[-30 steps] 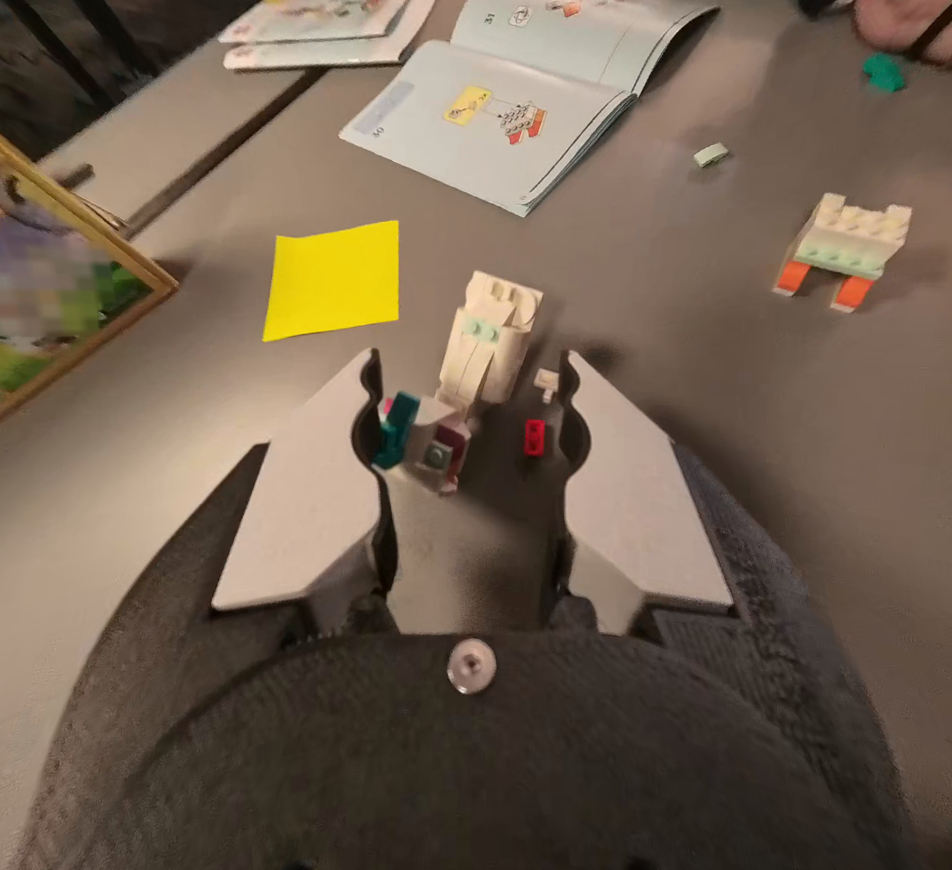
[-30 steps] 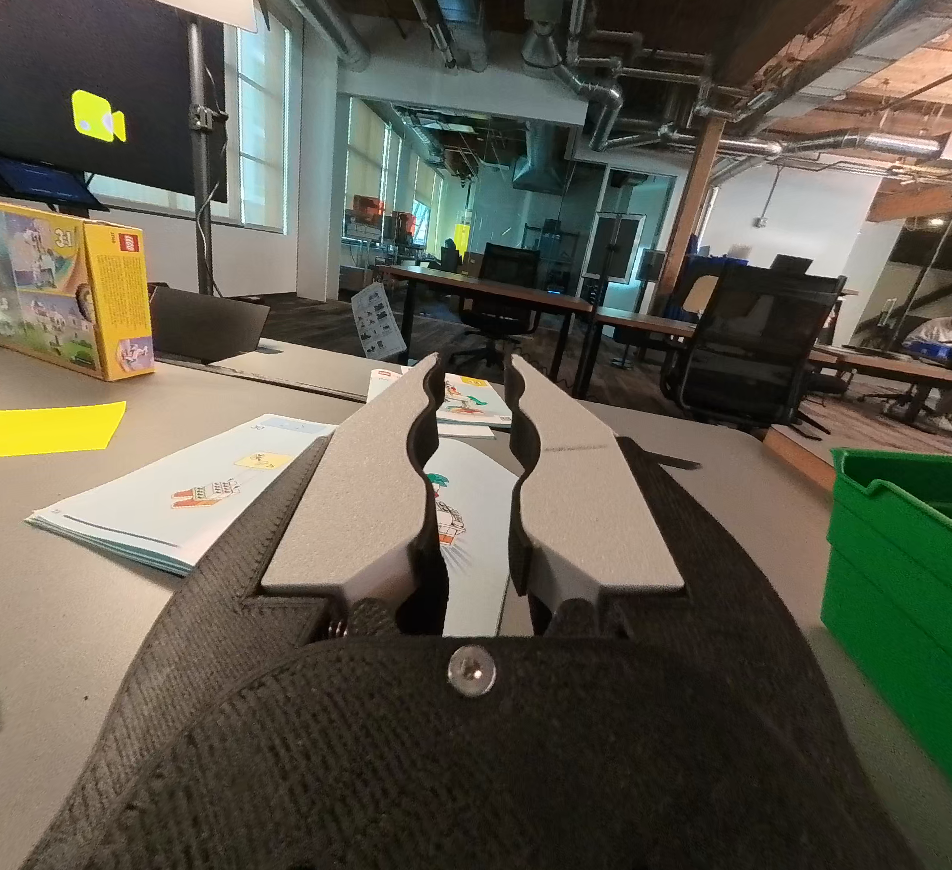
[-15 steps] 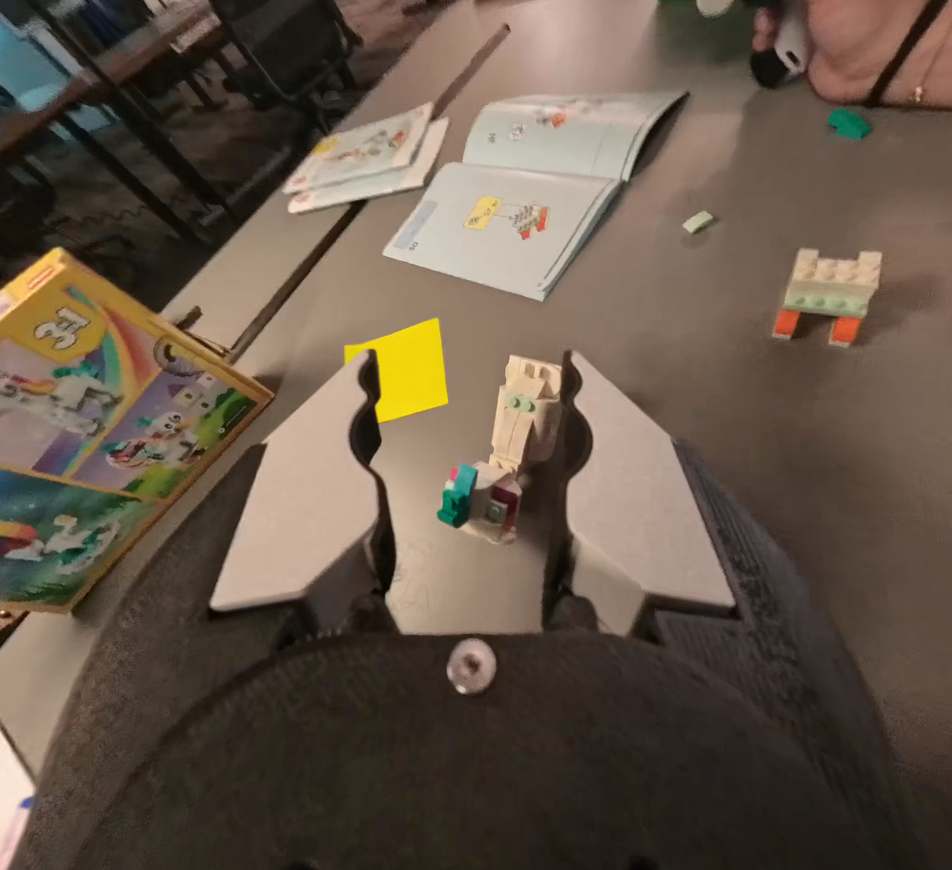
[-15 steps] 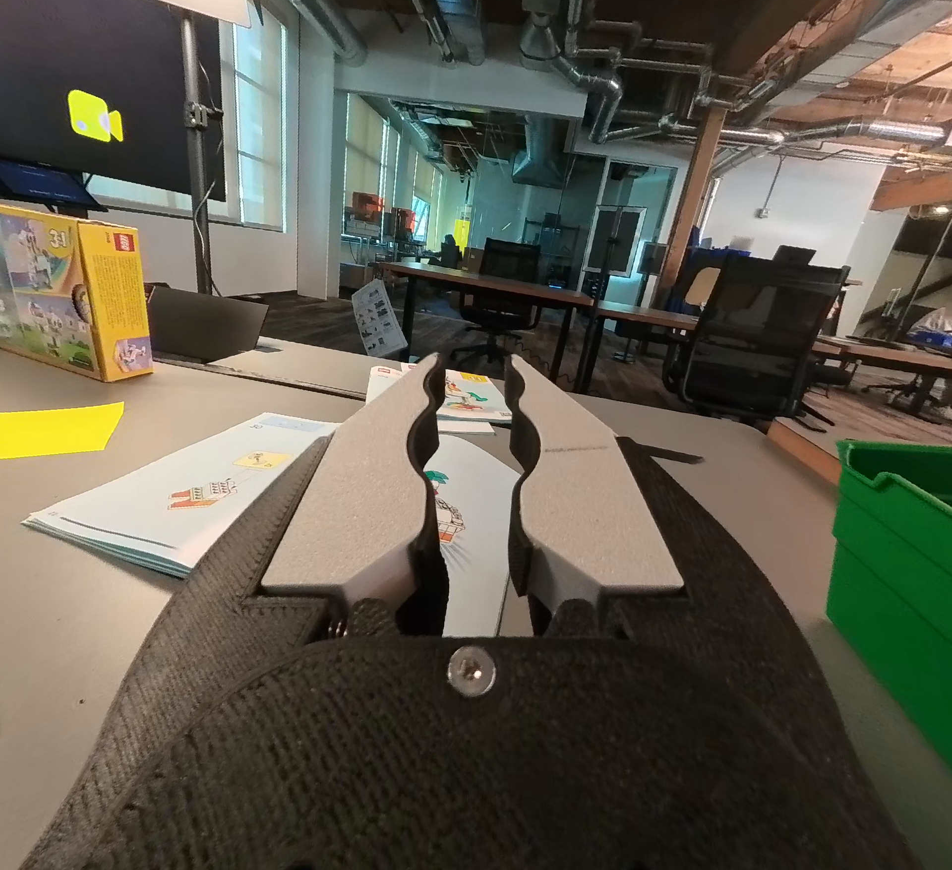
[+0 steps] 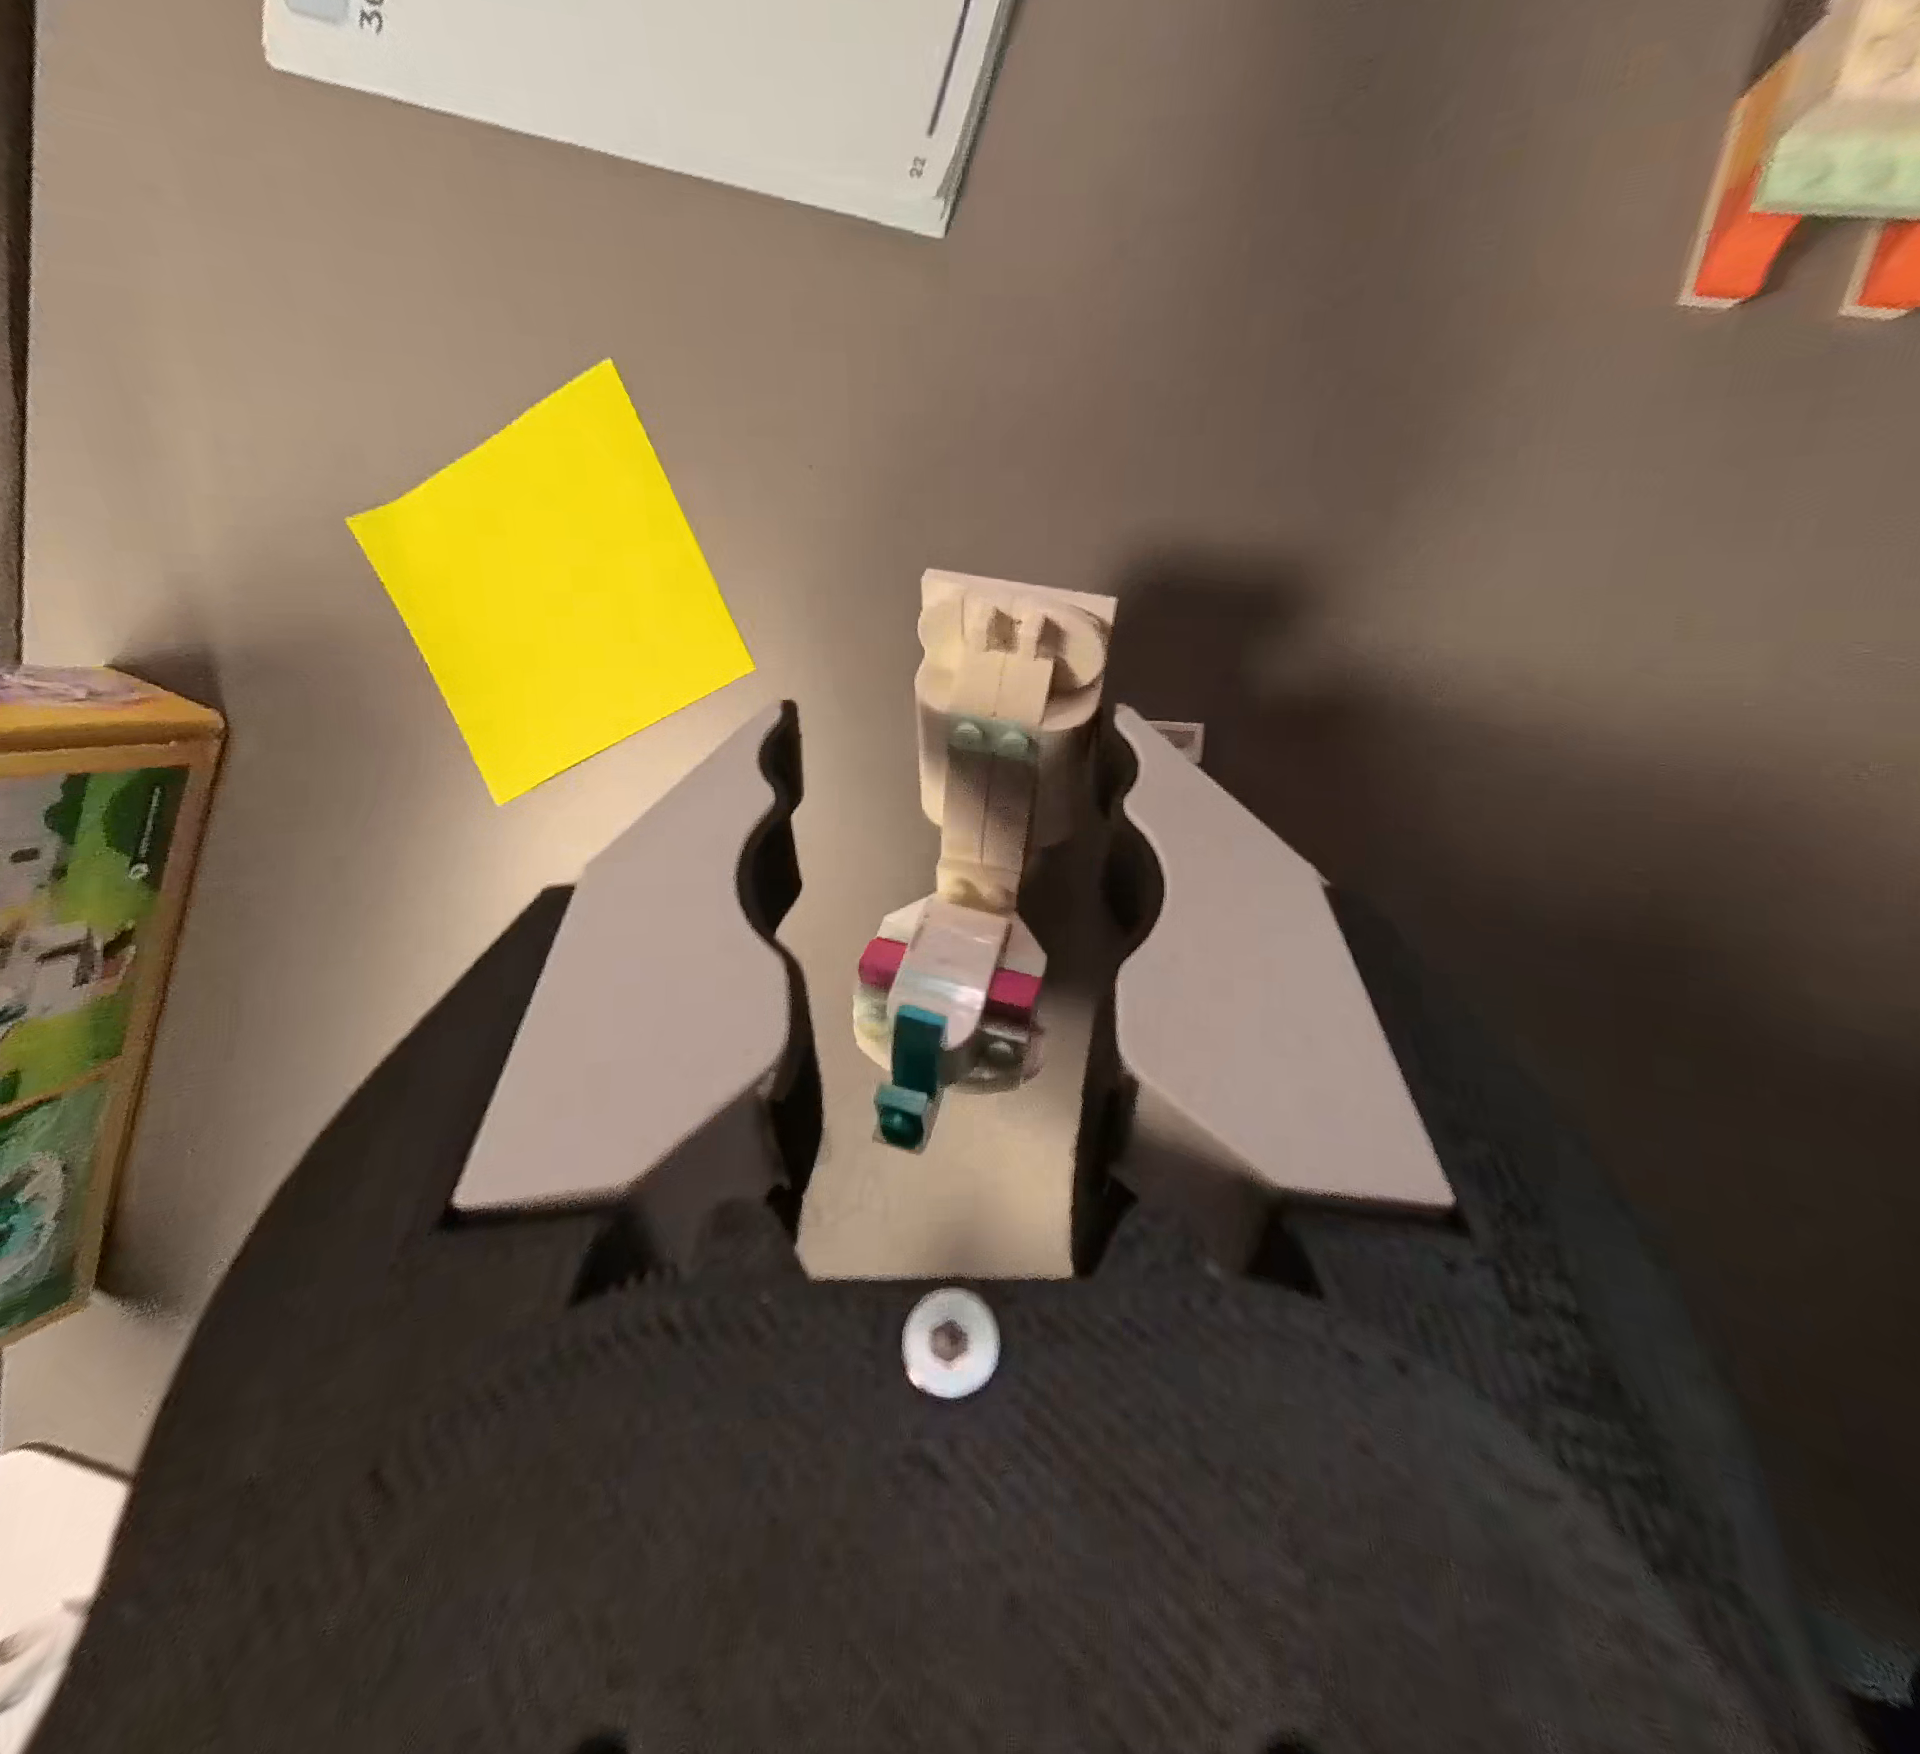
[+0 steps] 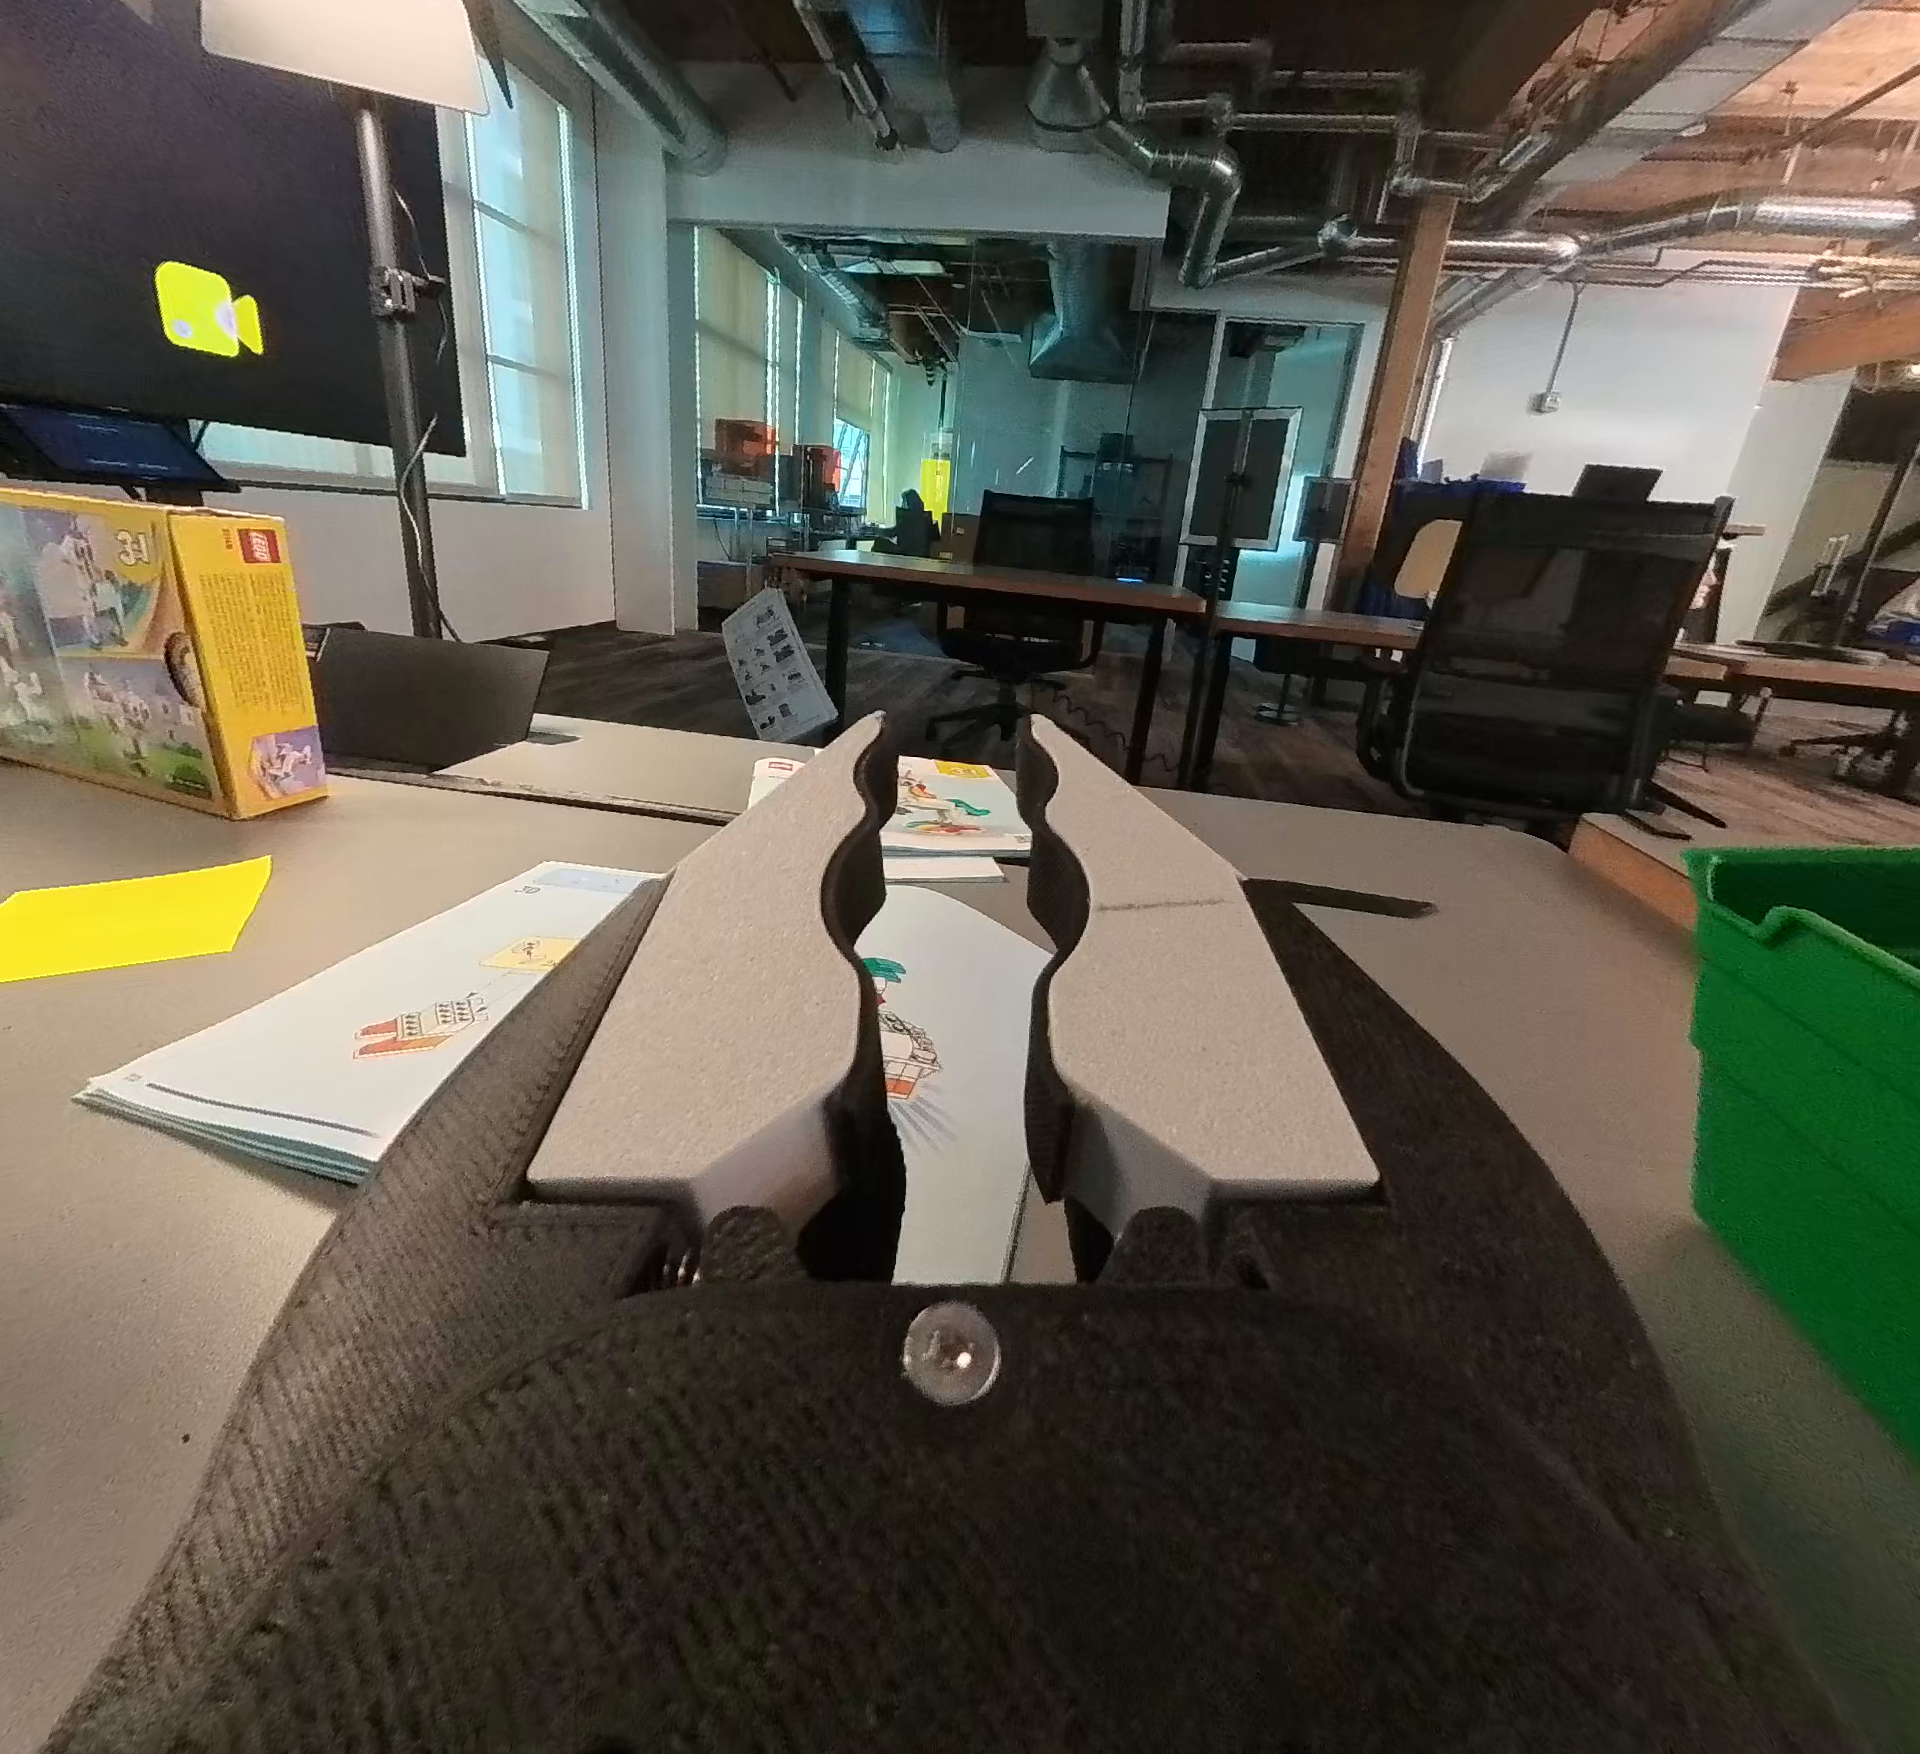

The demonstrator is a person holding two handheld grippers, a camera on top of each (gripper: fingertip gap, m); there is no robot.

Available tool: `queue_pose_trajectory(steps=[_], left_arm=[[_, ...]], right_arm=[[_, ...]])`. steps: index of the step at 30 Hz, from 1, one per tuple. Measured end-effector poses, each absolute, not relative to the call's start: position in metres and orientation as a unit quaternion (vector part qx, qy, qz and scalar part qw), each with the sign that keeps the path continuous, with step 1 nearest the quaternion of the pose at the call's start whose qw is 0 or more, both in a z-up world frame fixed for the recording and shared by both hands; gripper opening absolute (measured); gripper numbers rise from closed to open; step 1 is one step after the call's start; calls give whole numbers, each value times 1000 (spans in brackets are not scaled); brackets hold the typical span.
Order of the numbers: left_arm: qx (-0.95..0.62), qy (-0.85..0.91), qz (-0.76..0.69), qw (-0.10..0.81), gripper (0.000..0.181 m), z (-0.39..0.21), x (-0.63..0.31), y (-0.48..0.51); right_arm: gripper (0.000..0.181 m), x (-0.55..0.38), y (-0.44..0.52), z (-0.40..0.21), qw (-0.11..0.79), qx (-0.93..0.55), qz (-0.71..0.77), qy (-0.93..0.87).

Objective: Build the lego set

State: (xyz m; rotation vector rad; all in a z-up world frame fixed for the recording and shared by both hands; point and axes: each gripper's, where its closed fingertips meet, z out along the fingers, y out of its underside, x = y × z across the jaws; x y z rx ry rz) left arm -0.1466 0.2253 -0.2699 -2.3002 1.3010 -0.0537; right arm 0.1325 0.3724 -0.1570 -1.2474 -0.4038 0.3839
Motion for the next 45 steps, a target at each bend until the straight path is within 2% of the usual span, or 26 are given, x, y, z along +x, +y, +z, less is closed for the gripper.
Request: queue_pose_trajectory(steps=[2, 3, 6, 9, 13, 18, 20, 23, 25, 29, 36, 45], left_arm=[[-849, 466, -31, 246, 47, -272, -143, 224], [-852, 463, -38, 240, 34, -273, -142, 221], [-852, 458, -5, 252, 33, -269, -145, 222], [-810, 451, 19, 376, 33, -229, -127, 228], [-708, 408, -65, 572, 33, -164, -77, 214], [-592, 376, -237, 672, 33, -146, -44, 175], [-579, 362, -299, 666, 33, -147, -45, 164], [-575, 341, -368, 647, 33, -148, -54, 157], [-581, 331, -387, 635, 33, -155, -60, 158], [-583, 327, -419, 615, 33, -158, -58, 157], [-575, 330, -459, 591, 33, -158, -50, 151], [-578, 334, -461, 585, 33, -161, -49, 151]], right_arm=[[21, 134, 373, -157, 776, -577, 176, -185], [21, 134, 374, -157, 776, -577, 176, -184], [21, 135, 374, -157, 777, -577, 176, -182], [20, 135, 373, -157, 777, -576, 174, -184], [20, 129, 369, -155, 774, -574, 183, -197], [27, 96, 335, -147, 751, -533, 247, -300], [28, 64, 295, -149, 689, -498, 333, -408], [38, 31, 217, -170, 509, -460, 464, -561], [50, 21, 187, -197, 405, -474, 468, -626], [56, 9, 154, -242, 295, -485, 426, -705], [57, 2, 141, -269, 238, -500, 407, -726], [51, -2, 142, -276, 233, -513, 390, -728]])
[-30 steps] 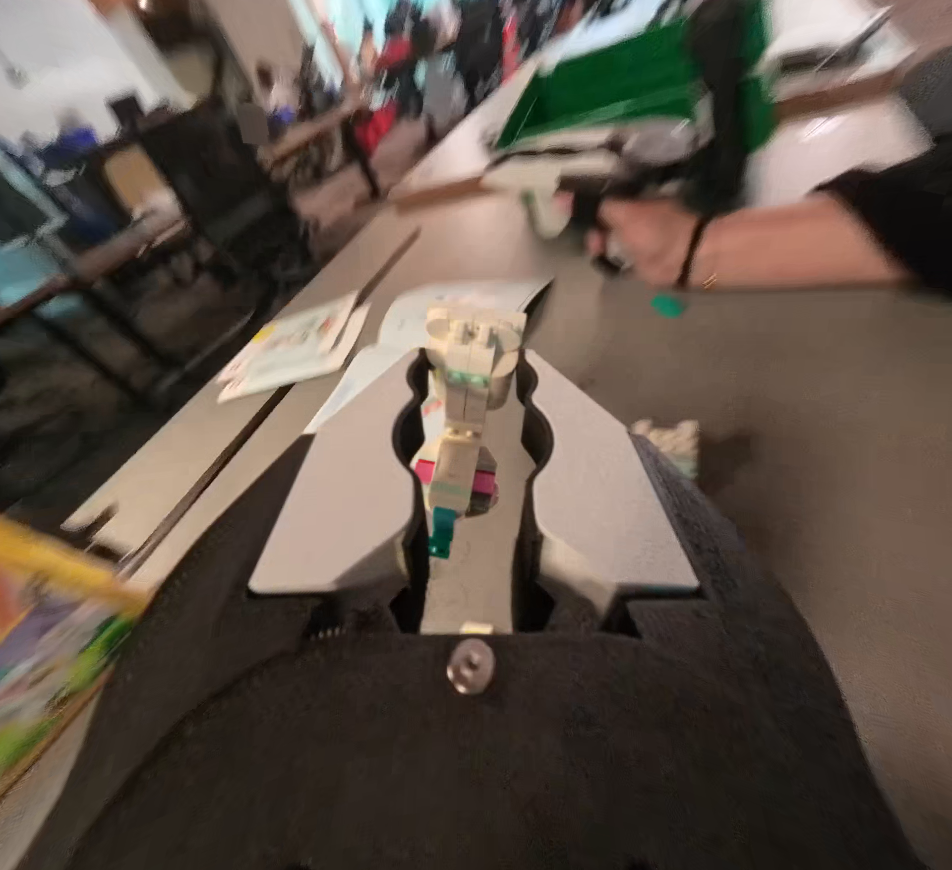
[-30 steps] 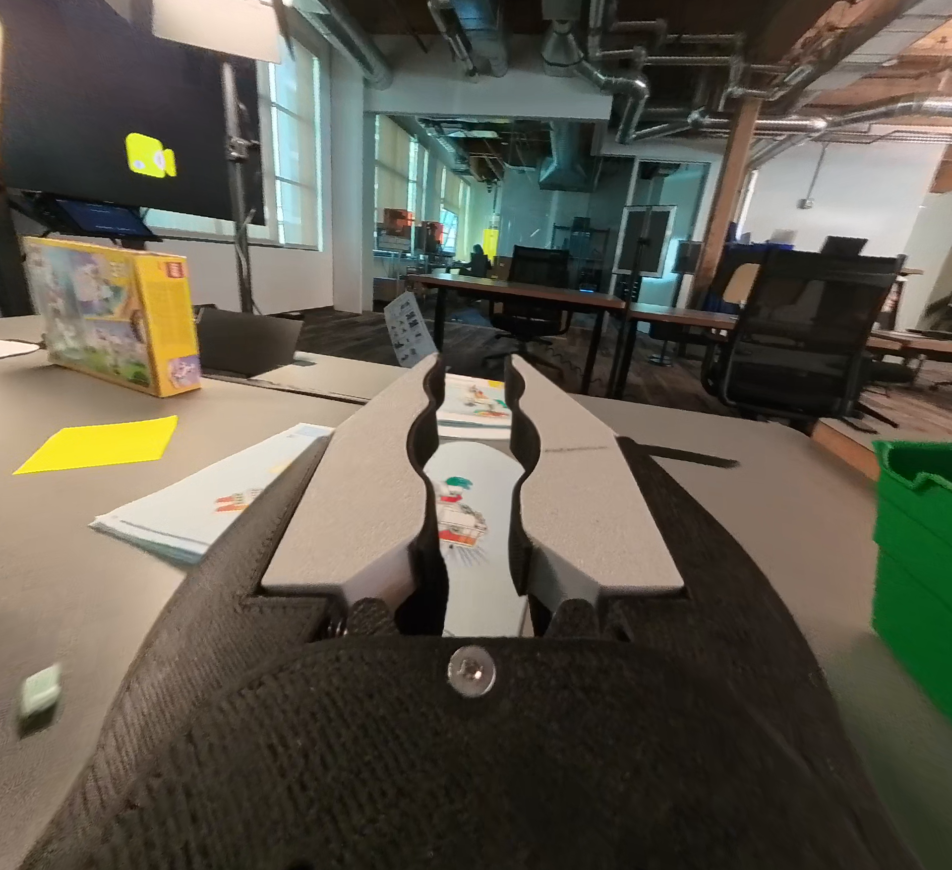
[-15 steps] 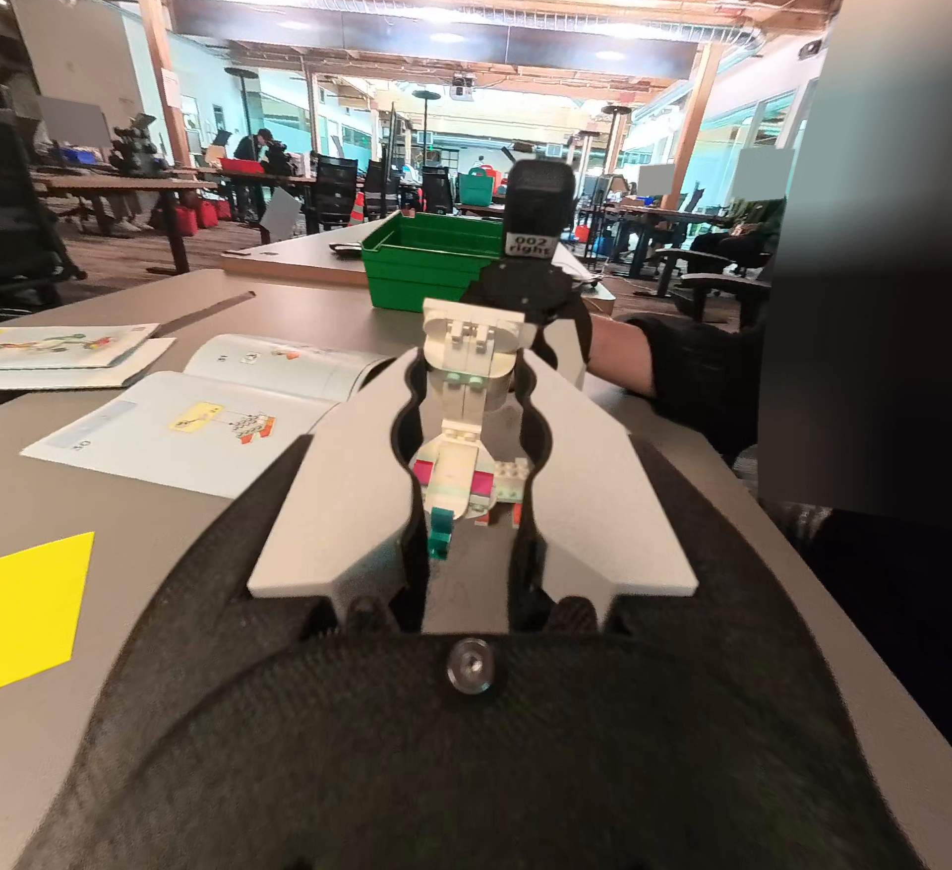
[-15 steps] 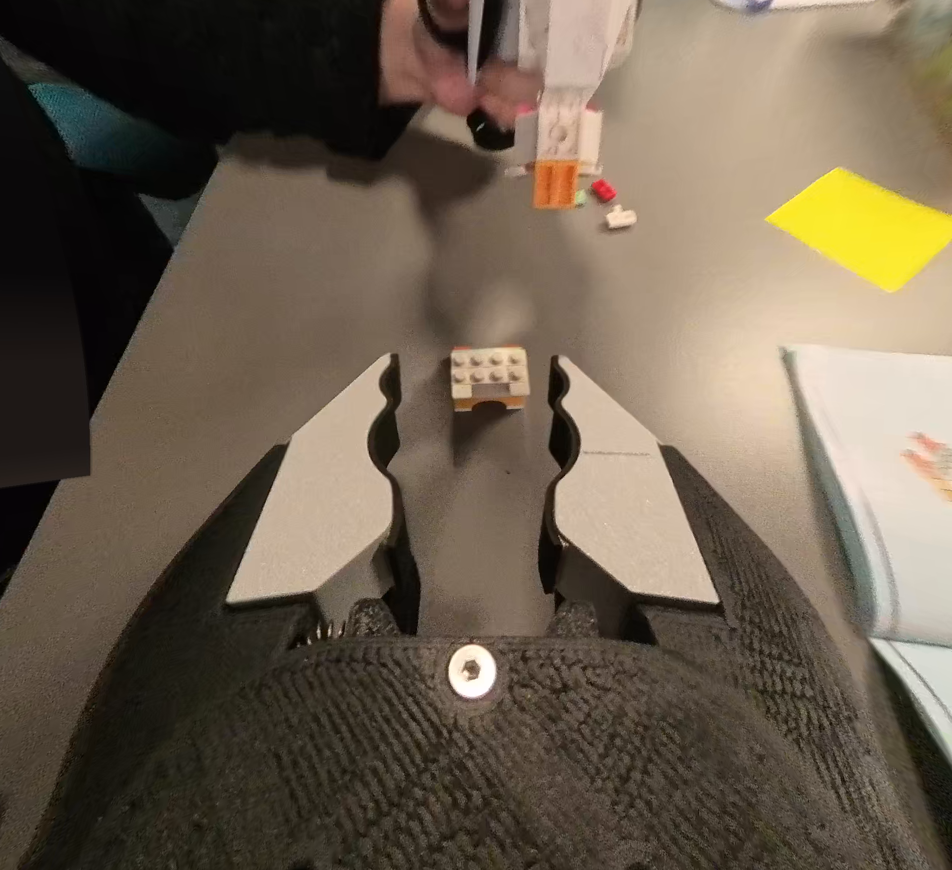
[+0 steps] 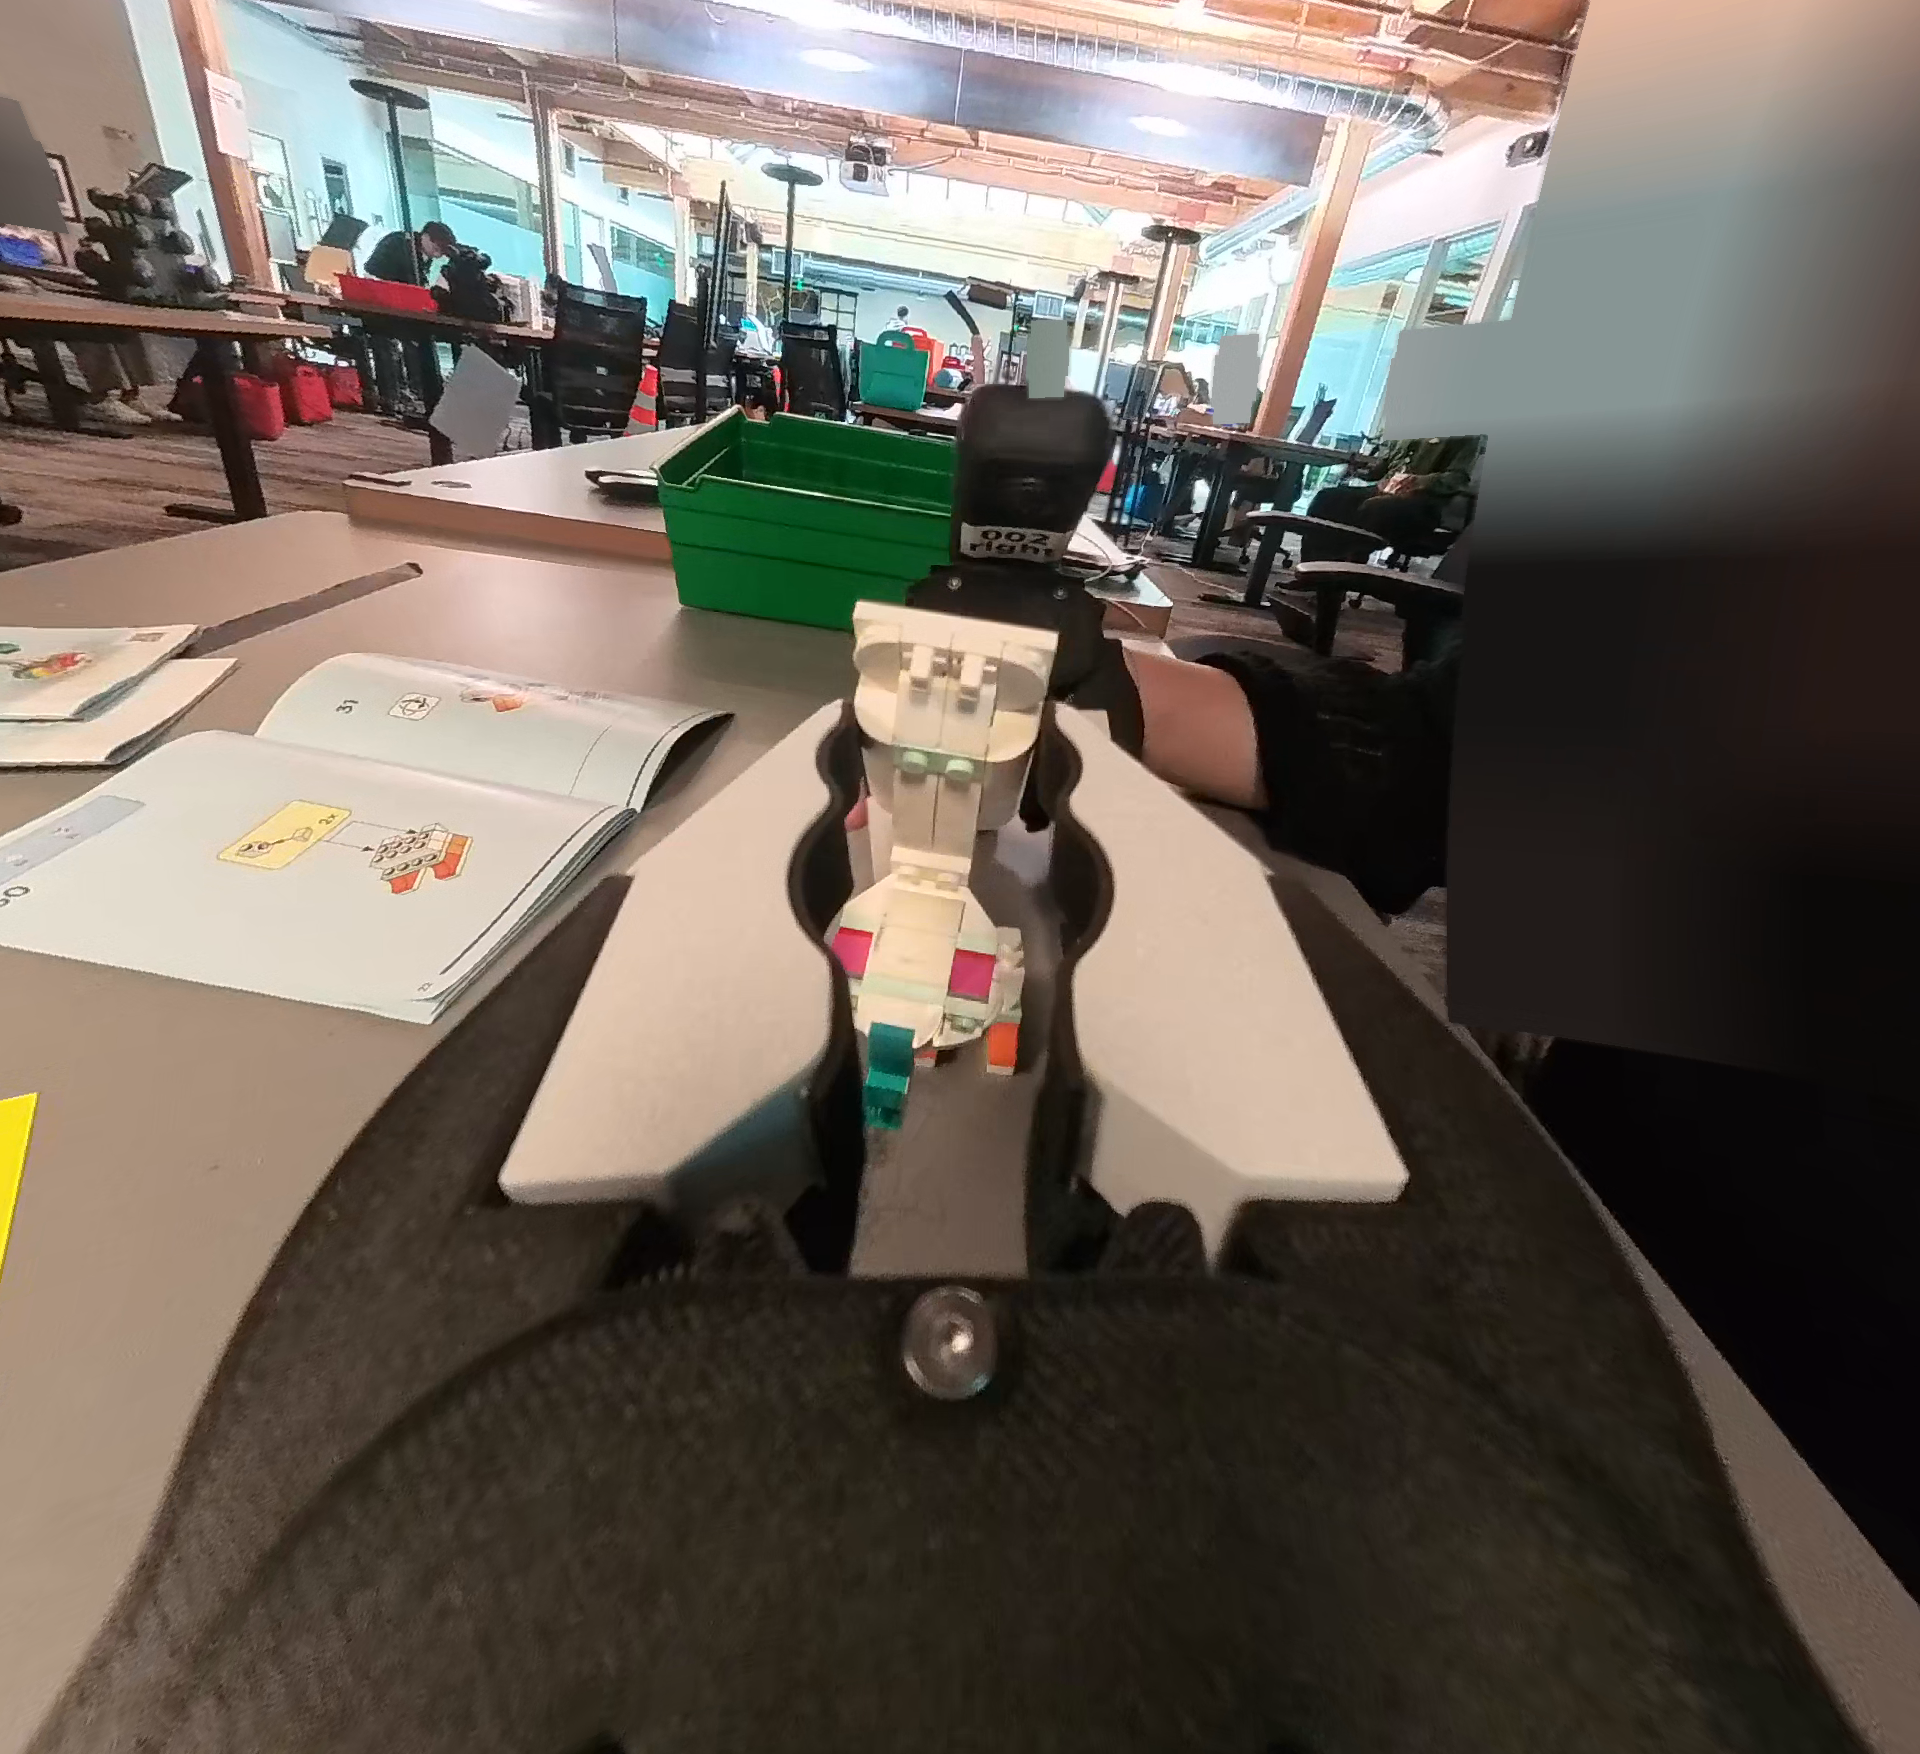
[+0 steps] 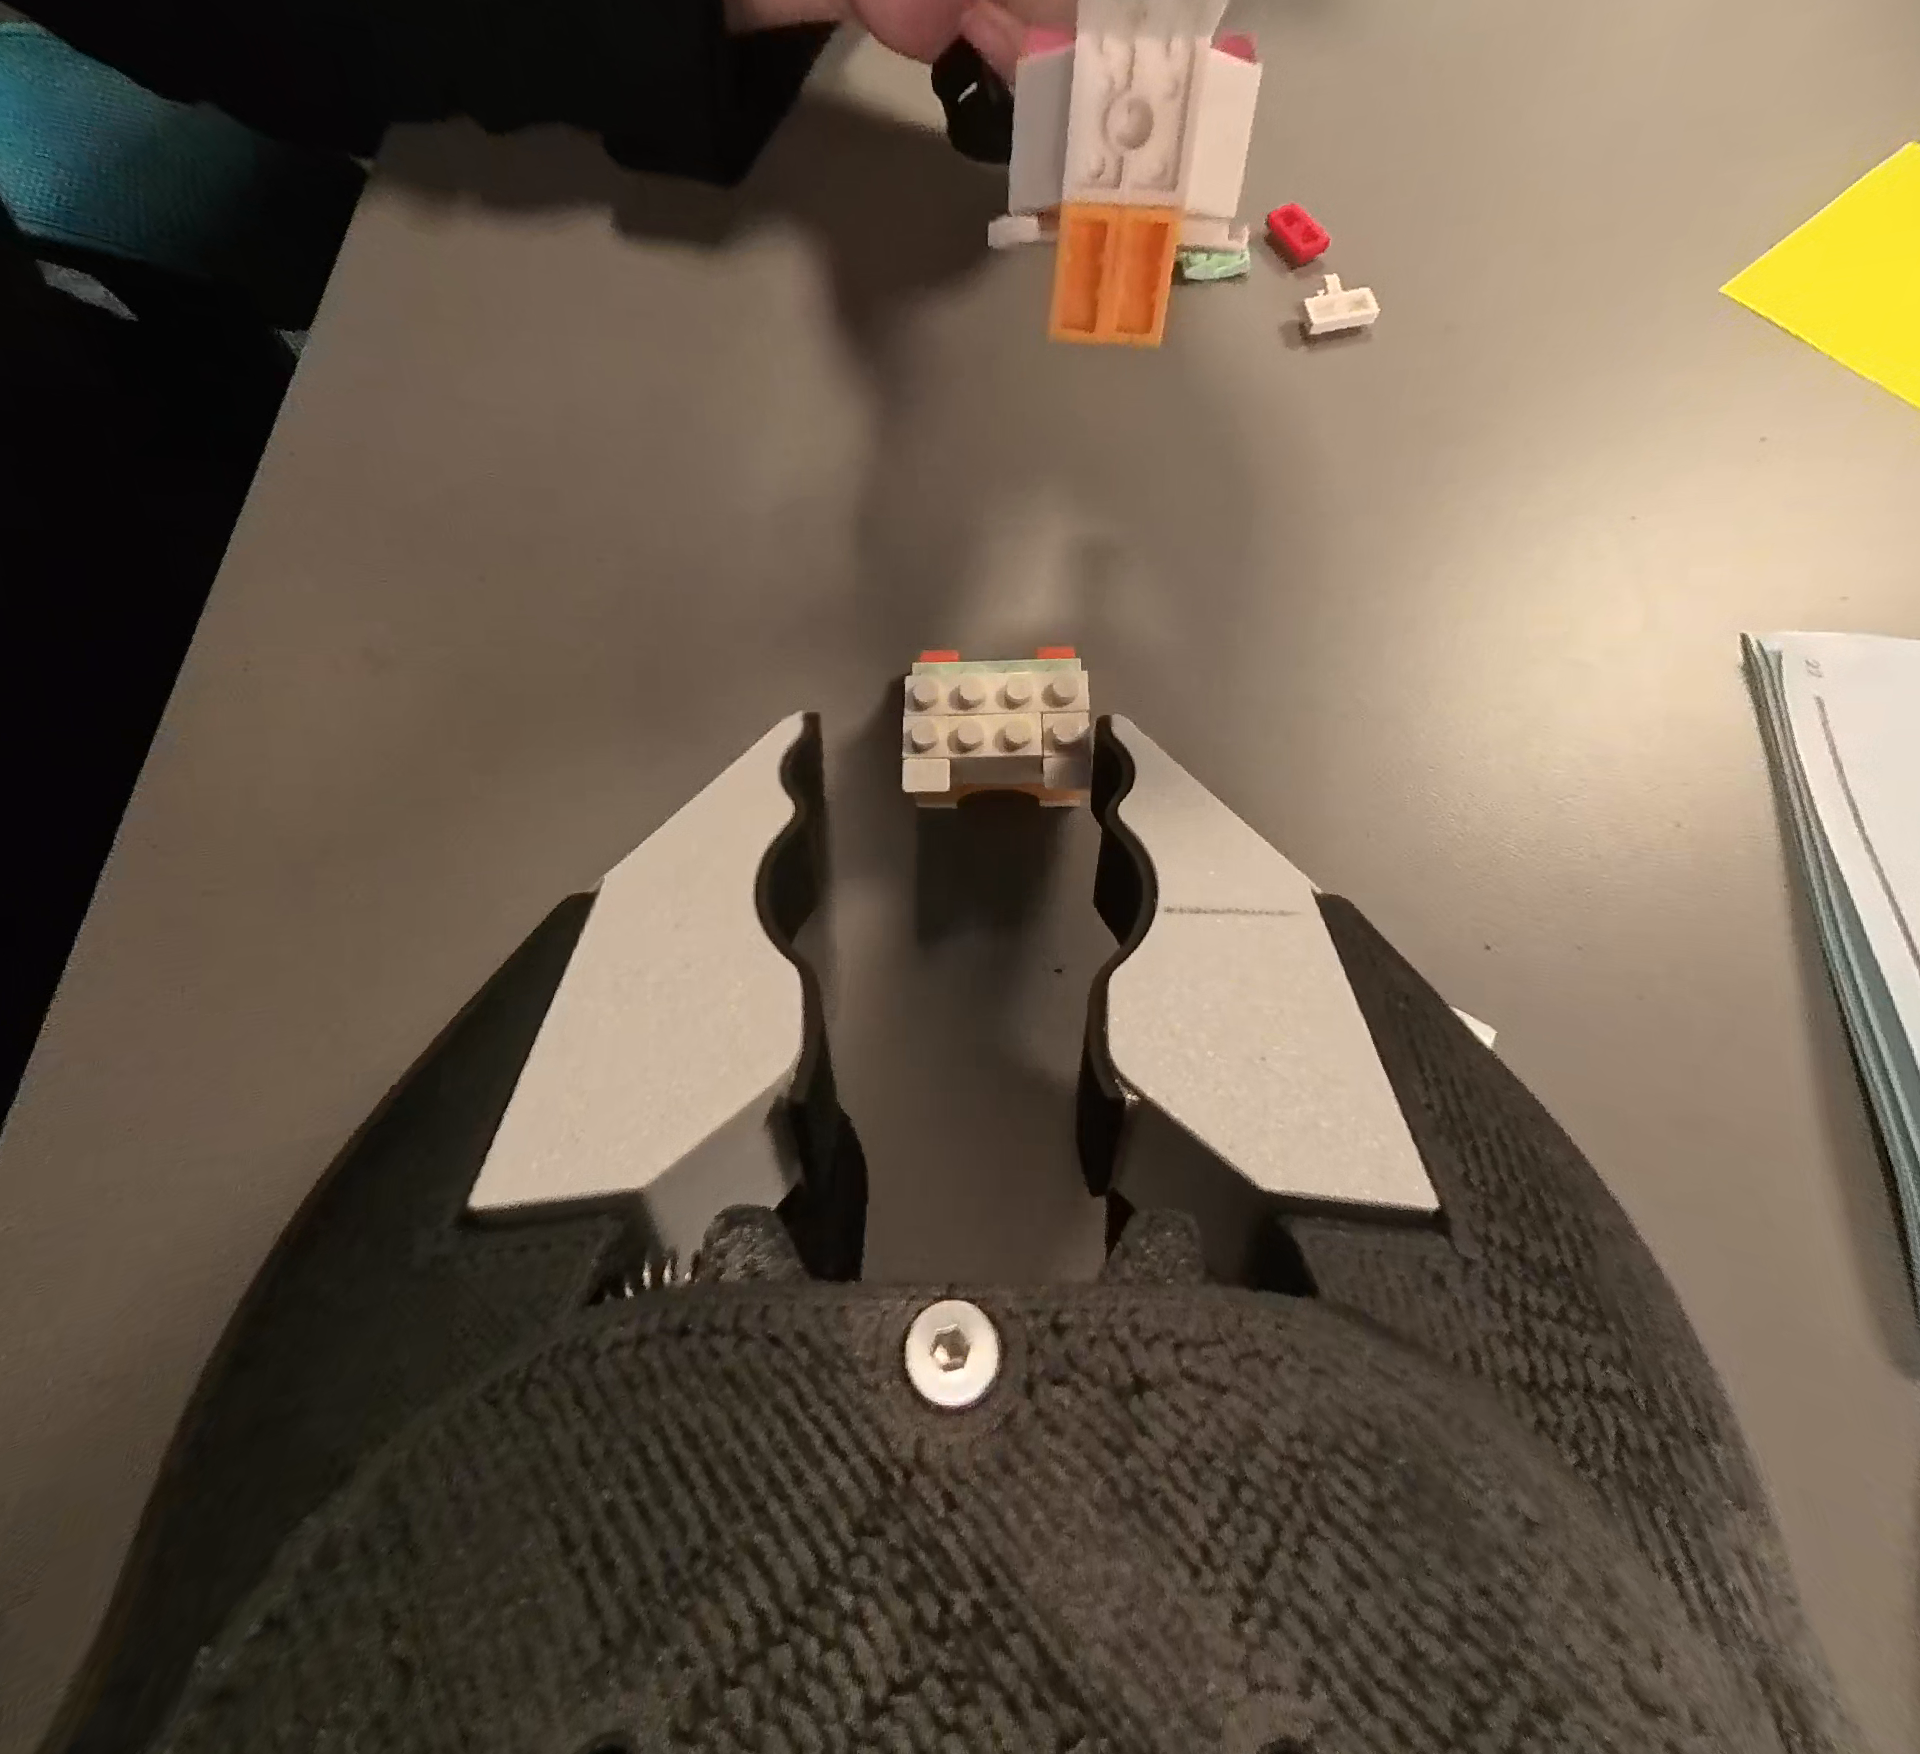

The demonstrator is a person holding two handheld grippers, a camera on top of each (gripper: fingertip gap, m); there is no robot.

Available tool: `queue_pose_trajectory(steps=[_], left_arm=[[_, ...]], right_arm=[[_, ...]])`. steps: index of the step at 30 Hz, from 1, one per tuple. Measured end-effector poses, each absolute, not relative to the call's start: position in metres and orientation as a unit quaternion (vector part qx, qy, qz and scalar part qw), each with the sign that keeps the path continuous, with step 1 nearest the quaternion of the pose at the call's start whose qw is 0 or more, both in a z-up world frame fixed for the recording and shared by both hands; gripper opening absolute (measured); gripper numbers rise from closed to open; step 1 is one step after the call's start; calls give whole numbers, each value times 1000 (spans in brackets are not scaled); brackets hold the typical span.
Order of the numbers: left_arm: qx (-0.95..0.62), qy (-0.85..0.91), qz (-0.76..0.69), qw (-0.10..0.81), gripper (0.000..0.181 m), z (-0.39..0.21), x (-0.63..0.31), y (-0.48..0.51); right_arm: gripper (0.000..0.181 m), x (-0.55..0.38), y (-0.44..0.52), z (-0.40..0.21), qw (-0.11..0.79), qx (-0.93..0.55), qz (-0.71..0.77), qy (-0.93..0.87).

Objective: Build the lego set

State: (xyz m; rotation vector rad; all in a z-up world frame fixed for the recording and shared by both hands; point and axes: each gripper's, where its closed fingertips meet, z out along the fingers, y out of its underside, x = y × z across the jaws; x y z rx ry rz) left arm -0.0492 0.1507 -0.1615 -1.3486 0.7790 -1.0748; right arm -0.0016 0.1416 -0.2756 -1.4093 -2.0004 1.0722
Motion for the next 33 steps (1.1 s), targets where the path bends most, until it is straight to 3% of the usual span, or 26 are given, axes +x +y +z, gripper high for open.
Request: queue_pose_trajectory(steps=[6, 12, 16, 28, 33], left_arm=[[-582, 339, -439, 595, 33, -164, -49, 152], [-590, 347, -407, 604, 33, -169, -48, 156], [-593, 354, -395, 606, 33, -172, -45, 156], [-578, 314, -224, 719, 33, -165, -58, 182], [-577, 302, -252, 716, 33, -163, -64, 182]], right_arm=[[32, -3, 144, -264, 252, -507, 415, -712], [50, -5, 143, -270, 241, -518, 403, -715], [36, -6, 141, -276, 237, -517, 385, -727], [35, -11, 153, -265, 294, -511, 371, -718], [35, -15, 159, -249, 321, -515, 405, -684]])
